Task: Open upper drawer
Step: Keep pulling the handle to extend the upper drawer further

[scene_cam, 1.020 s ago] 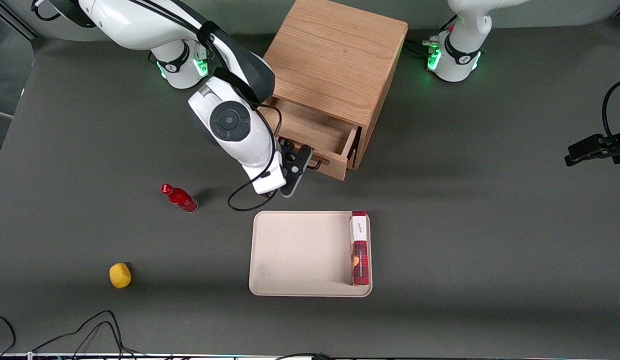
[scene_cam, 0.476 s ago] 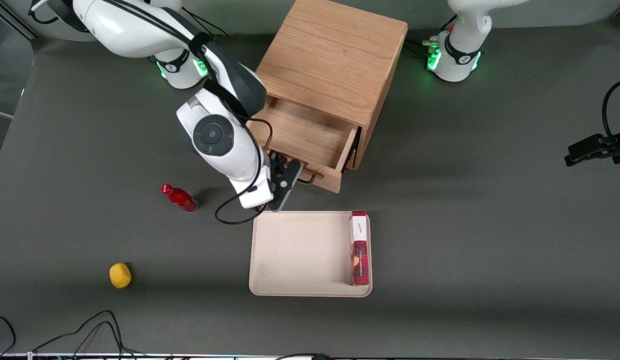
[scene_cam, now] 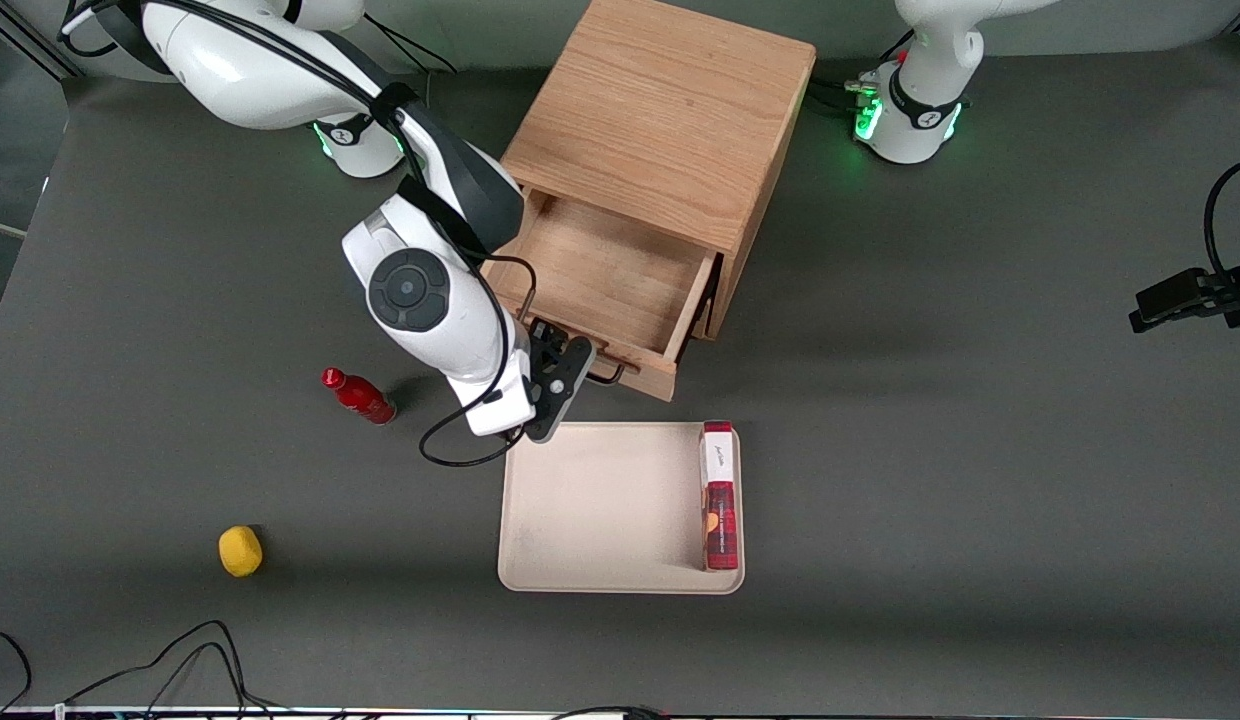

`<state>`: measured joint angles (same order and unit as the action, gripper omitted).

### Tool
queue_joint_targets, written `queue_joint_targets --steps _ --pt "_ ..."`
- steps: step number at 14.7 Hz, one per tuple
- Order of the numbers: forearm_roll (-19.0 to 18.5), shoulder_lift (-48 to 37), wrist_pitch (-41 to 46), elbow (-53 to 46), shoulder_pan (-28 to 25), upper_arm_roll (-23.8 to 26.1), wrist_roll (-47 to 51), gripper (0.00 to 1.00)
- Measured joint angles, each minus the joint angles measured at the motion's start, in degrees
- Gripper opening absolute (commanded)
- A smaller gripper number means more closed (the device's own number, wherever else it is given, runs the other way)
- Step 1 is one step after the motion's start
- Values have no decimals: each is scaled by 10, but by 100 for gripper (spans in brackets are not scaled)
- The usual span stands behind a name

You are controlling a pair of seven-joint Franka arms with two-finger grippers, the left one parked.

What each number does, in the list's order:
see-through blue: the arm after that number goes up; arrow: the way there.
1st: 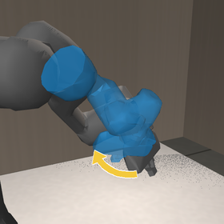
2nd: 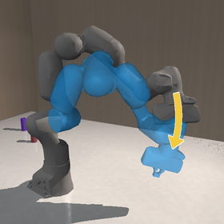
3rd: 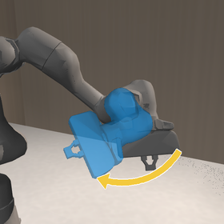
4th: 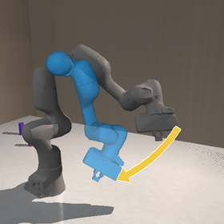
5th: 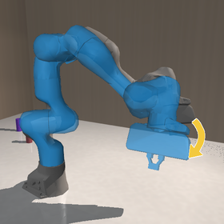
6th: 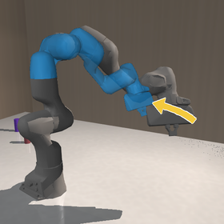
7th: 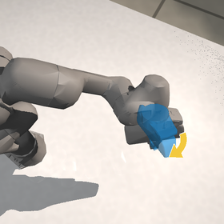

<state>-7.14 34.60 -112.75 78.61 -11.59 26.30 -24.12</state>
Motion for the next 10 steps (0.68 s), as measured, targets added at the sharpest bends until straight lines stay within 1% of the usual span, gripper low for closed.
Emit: queue_joint_targets --steps 5,10 --pt "0 2 0 -15 5 -5 -5 100" --pt "0 6 -10 -22 13 -13 -30 100"
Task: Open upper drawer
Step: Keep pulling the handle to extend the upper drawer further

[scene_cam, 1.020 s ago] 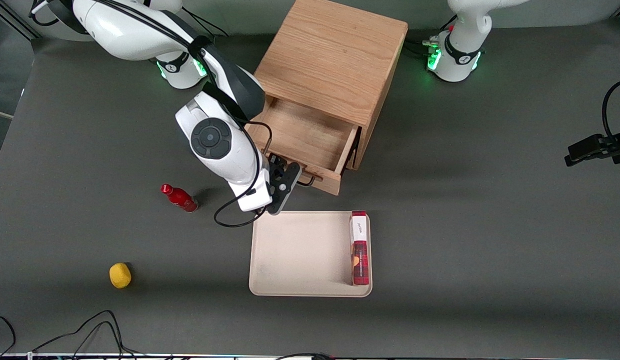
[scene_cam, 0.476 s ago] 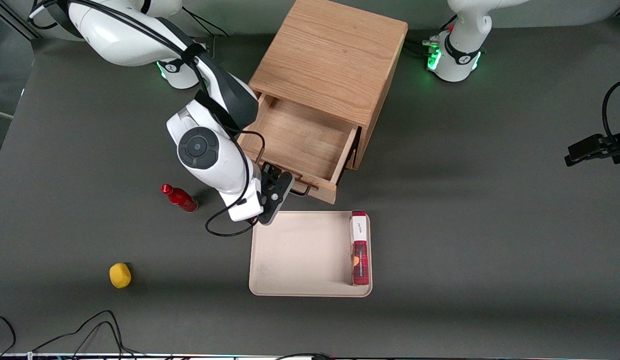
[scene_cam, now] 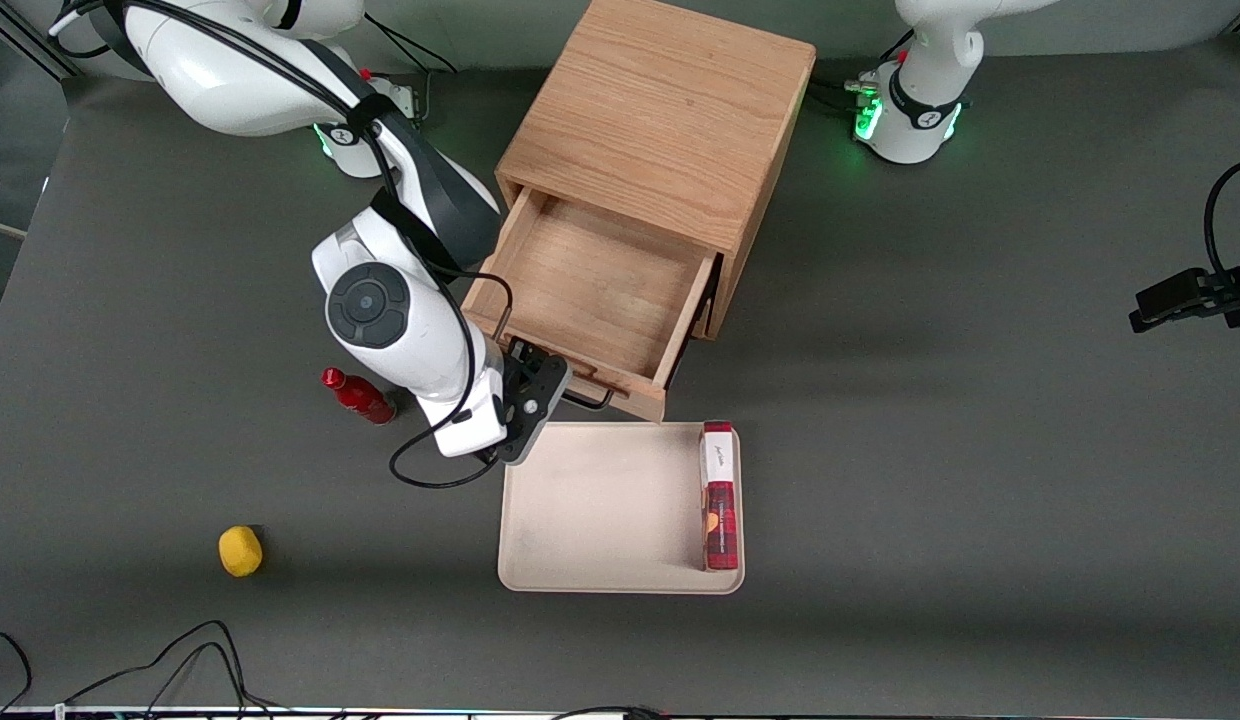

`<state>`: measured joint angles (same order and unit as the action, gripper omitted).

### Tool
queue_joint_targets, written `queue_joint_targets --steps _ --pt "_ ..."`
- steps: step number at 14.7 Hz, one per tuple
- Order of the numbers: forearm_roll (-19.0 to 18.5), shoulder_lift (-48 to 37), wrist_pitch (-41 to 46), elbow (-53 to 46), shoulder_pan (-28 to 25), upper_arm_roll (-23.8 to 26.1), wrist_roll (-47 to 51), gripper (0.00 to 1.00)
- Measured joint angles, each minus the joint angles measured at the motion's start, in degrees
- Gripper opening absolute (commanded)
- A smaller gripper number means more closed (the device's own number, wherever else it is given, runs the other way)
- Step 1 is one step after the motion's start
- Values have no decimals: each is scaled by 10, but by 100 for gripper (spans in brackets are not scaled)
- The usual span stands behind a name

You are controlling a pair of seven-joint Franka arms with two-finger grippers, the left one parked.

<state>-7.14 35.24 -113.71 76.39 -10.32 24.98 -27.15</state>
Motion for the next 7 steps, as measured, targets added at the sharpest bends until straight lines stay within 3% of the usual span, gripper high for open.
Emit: queue_joint_targets --steps 7 --pt "0 11 -10 -12 3 -5 -6 100"
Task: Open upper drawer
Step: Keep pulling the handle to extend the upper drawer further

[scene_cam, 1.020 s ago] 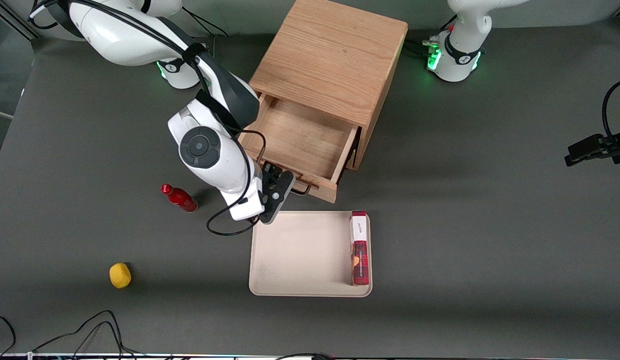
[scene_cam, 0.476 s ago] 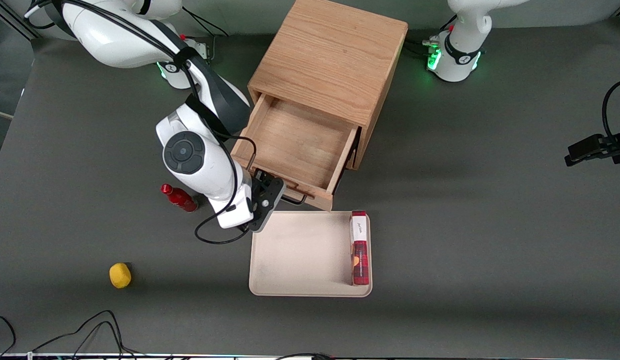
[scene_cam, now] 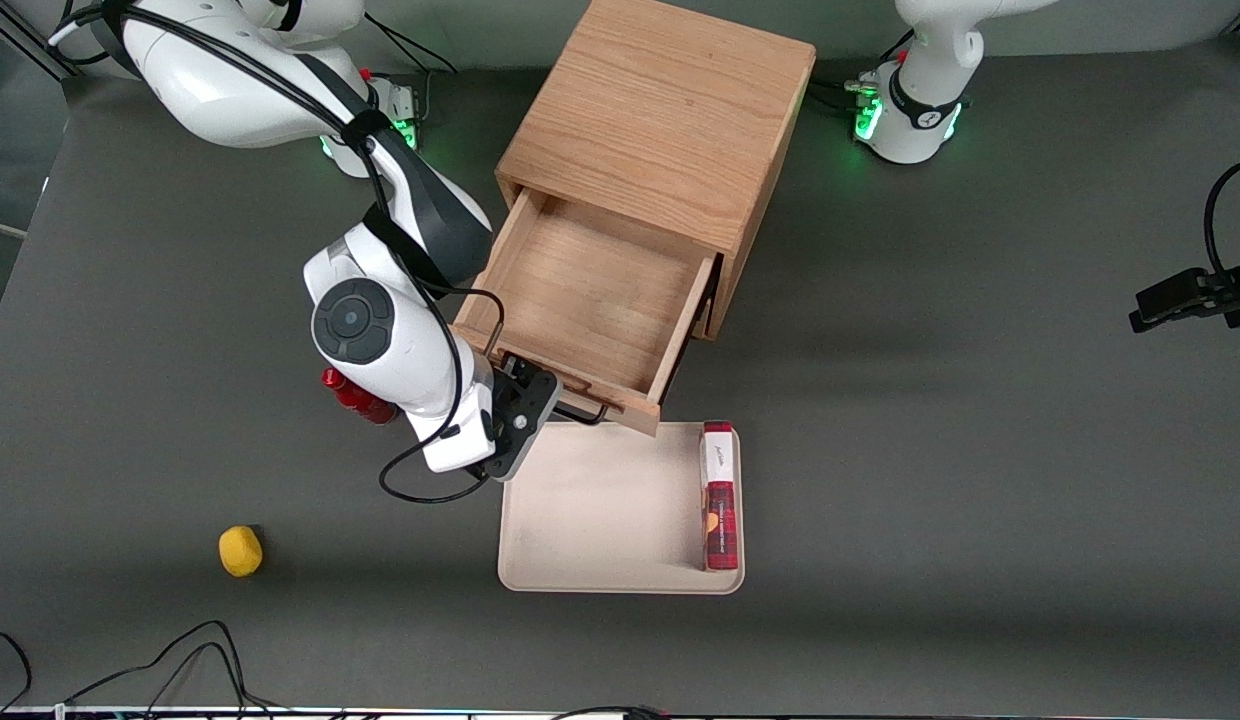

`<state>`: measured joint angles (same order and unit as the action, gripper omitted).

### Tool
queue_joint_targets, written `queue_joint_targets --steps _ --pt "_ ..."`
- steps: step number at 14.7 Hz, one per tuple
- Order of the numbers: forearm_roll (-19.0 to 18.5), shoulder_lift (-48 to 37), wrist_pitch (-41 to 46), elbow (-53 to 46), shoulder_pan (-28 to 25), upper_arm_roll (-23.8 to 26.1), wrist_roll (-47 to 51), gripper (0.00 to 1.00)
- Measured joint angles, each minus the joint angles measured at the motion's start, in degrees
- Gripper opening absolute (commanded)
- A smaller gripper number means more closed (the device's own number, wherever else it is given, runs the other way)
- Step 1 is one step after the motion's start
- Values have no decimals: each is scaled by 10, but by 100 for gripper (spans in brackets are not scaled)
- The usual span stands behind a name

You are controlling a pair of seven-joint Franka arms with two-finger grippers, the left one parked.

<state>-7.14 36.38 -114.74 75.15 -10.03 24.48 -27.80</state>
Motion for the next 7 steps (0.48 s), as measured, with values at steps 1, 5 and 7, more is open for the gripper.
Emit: queue_joint_targets --steps 1,5,7 --pt "0 0 0 -1 0 0 0 100" --pt "0 0 -4 -3 1 -1 0 100" --pt "0 0 -10 -3 2 -1 0 100"
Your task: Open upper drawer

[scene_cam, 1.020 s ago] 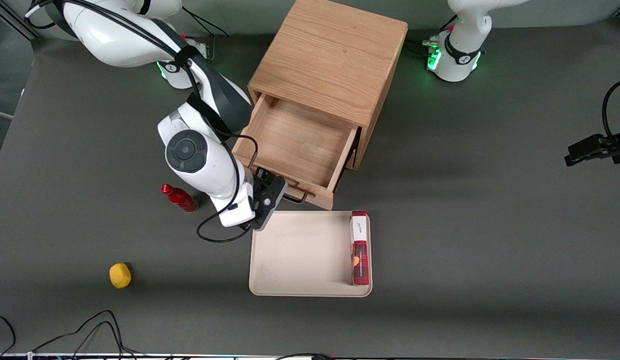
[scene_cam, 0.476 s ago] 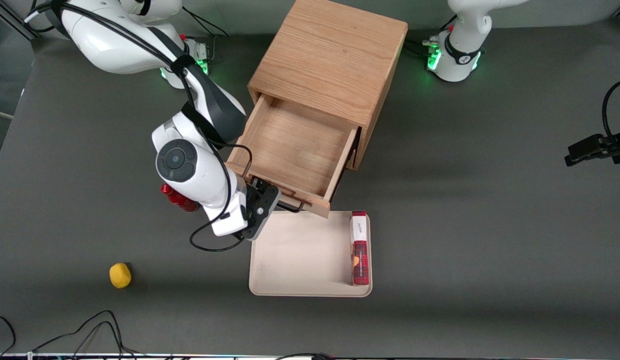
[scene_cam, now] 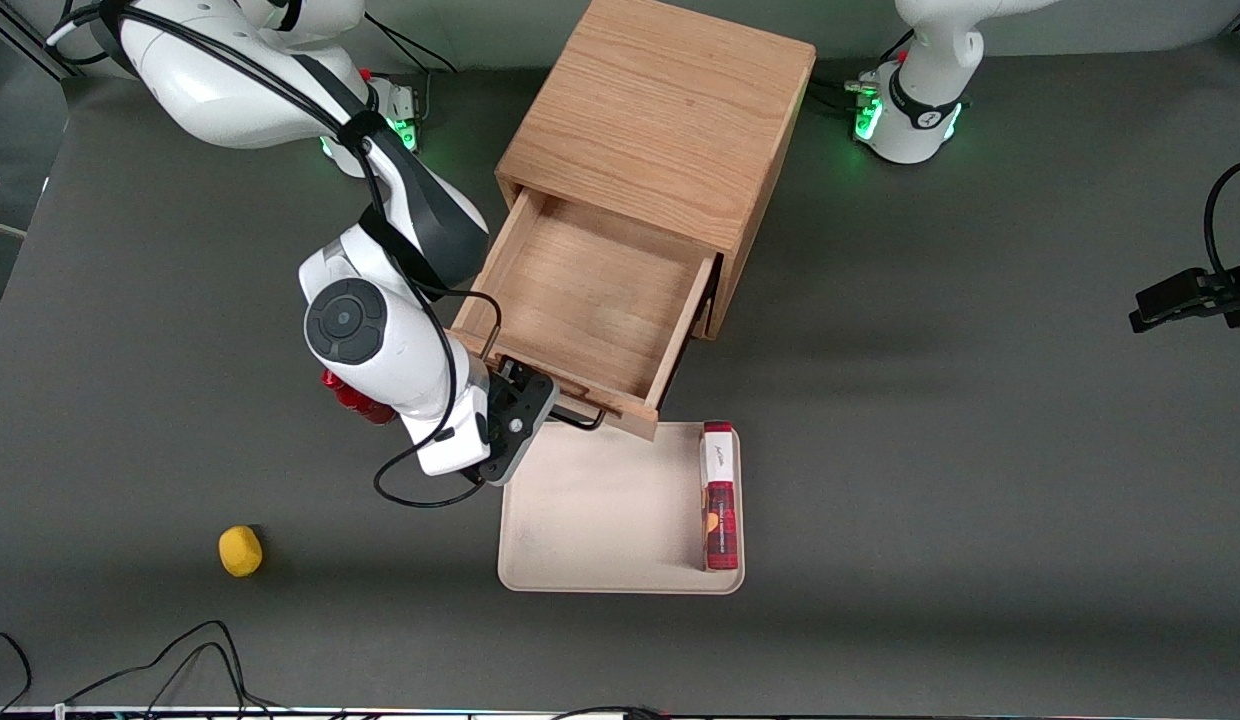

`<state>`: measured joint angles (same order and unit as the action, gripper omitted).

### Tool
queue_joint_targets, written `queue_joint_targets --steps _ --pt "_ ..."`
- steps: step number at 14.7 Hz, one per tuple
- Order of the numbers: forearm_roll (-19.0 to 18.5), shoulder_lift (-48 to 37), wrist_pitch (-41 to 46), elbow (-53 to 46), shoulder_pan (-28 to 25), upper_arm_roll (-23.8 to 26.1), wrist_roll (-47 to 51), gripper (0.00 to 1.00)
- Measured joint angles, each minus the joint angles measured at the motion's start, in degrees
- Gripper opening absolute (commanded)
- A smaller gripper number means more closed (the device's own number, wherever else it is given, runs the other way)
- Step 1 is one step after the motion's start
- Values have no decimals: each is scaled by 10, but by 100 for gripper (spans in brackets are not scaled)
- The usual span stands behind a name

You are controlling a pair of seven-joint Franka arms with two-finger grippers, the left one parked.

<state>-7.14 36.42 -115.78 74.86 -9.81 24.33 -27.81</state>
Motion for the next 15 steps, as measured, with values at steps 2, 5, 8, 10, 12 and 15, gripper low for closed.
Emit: queue_joint_targets --steps 2,5,8,10,12,15 --pt "0 0 -2 -2 0 0 0 100" --pt "0 -7 -4 -17 2 -1 1 100" --pt "1 -44 -5 -26 9 -7 18 100" --pt "5 -76 -5 -28 22 -8 33 100" --pt "34 -115 5 -28 37 -22 46 100" --pt "93 -184 89 -17 59 -59 108 100"
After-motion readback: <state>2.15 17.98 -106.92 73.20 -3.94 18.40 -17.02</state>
